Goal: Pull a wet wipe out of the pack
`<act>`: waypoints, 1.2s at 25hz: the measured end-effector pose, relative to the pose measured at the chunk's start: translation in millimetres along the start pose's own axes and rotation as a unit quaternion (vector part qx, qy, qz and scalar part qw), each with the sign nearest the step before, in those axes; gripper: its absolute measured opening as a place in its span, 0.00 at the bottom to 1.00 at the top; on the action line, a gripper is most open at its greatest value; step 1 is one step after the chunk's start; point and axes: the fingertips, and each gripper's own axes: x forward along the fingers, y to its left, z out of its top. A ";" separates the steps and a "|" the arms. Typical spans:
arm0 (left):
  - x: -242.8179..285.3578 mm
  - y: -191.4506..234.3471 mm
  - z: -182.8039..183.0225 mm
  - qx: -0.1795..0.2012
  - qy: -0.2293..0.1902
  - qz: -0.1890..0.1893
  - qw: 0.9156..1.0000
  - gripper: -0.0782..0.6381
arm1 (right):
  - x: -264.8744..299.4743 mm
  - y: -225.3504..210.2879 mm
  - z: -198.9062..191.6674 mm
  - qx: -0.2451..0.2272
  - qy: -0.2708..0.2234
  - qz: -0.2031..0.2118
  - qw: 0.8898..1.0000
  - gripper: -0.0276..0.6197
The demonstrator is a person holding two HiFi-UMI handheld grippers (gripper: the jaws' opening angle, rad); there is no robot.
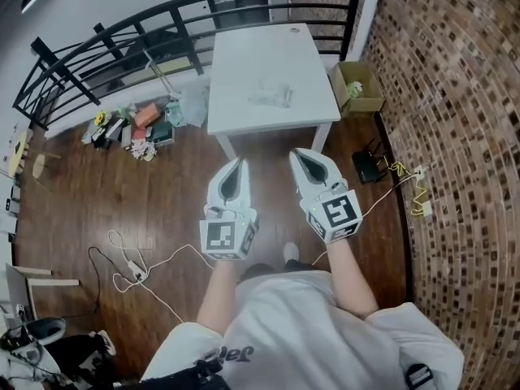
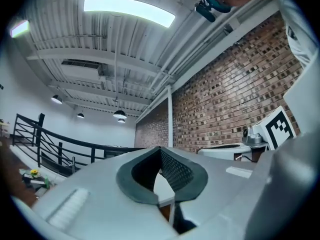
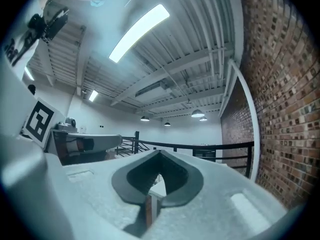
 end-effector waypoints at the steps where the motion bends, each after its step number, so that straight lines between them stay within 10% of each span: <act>1: 9.6 -0.3 -7.1 0.004 0.005 -0.001 1.000 0.13 | 5.8 -7.1 -9.8 0.005 0.005 0.001 1.000 0.03; 16: 180.2 90.0 -81.7 0.032 0.036 -0.021 0.999 0.13 | 153.2 -109.5 -84.2 0.016 0.054 0.006 0.998 0.03; 24: 271.2 154.8 -119.8 0.022 0.061 -0.055 0.996 0.13 | 211.7 -210.6 -131.9 0.013 0.139 -0.062 0.988 0.03; 30: 318.9 170.4 -147.6 0.031 0.083 -0.045 0.995 0.13 | 238.8 -274.5 -165.1 -0.031 0.194 0.045 0.980 0.04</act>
